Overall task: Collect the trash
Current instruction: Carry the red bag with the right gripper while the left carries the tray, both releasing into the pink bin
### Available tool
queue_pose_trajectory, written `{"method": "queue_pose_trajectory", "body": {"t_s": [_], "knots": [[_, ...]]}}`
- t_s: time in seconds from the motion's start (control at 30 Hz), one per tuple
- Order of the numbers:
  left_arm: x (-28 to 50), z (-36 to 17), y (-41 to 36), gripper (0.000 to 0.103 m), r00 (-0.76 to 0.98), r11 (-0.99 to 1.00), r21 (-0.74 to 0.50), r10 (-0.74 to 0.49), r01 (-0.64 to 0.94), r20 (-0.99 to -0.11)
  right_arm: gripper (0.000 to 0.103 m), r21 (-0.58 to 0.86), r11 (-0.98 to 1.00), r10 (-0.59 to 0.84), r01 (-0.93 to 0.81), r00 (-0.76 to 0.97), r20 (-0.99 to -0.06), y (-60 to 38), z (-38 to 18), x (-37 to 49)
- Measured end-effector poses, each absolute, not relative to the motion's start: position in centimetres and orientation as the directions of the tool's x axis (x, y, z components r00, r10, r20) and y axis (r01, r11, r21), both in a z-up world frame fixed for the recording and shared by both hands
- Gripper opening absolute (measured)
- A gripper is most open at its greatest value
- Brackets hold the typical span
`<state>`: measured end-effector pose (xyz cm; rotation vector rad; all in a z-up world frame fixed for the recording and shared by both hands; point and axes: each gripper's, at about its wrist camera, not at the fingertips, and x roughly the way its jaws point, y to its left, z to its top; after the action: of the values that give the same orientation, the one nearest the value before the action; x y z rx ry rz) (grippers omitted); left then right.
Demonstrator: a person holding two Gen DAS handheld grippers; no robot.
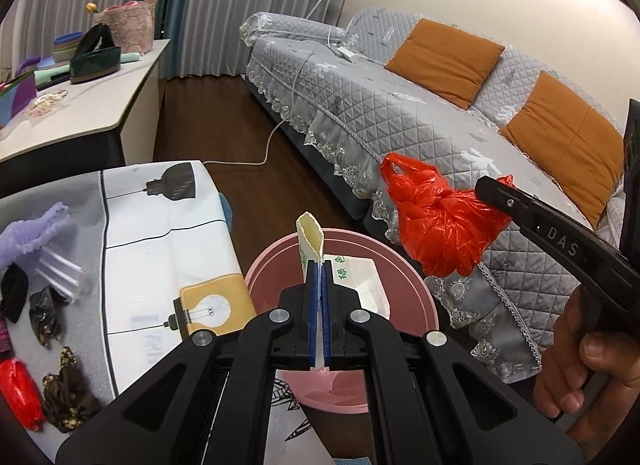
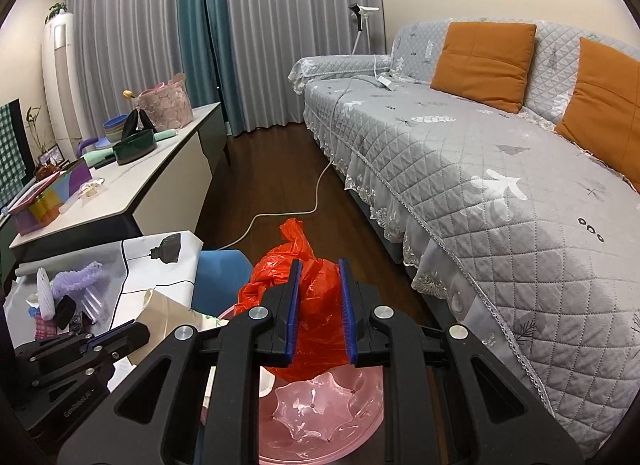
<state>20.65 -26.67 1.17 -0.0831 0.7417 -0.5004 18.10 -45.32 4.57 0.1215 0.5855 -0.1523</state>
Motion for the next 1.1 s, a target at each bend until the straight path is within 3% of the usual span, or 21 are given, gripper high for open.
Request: {"method": "queue_pose_trajectory", "body": {"t_s": [0.23,0.33,0.4,0.43,0.47,0.8,1.1], "knots": [[21.1,0.8,-26.9,0.002,0.618,0.879,-0.245,-0.463,0.408,-0.635,0.018,0.07,0.982,-0.108,0.178,0.82,-0.561,-45.2,4.4,18.4],[21.4,0.6,-27.0,0.002,0.604,0.871,-0.256,-0.478,0.419,-0.638,0.024,0.07,0.981,-0.108,0.179,0.814,-0.57,-45.2,4.2,18.5],[21.6,0.4,-27.1,0.026,0.603,0.877,-0.246,-0.466,0.413,-0.647,0.043,0.064,0.98,-0.115,0.187,0.805,-0.582,-45.2,4.0,18.7],[21.6,0.4,-26.9,0.032,0.608,0.882,-0.246,-0.459,0.403,-0.648,0.054,0.062,0.979,-0.123,0.195,0.804,-0.581,-45.3,3.9,18.7],[21.5,0.4,-26.7,0.036,0.611,0.883,-0.25,-0.457,0.397,-0.647,0.055,0.062,0.978,-0.127,0.198,0.806,-0.578,-45.3,3.9,18.6],[19.8,1.8,-24.4,0.036,0.637,0.892,-0.22,-0.439,0.395,-0.634,0.055,0.065,0.976,-0.134,0.208,0.808,-0.574,-45.0,4.1,18.6],[17.0,4.5,-19.2,0.036,0.684,0.905,-0.164,-0.406,0.393,-0.605,0.052,0.076,0.989,-0.071,0.128,0.855,-0.514,-41.2,6.0,17.5]]}}
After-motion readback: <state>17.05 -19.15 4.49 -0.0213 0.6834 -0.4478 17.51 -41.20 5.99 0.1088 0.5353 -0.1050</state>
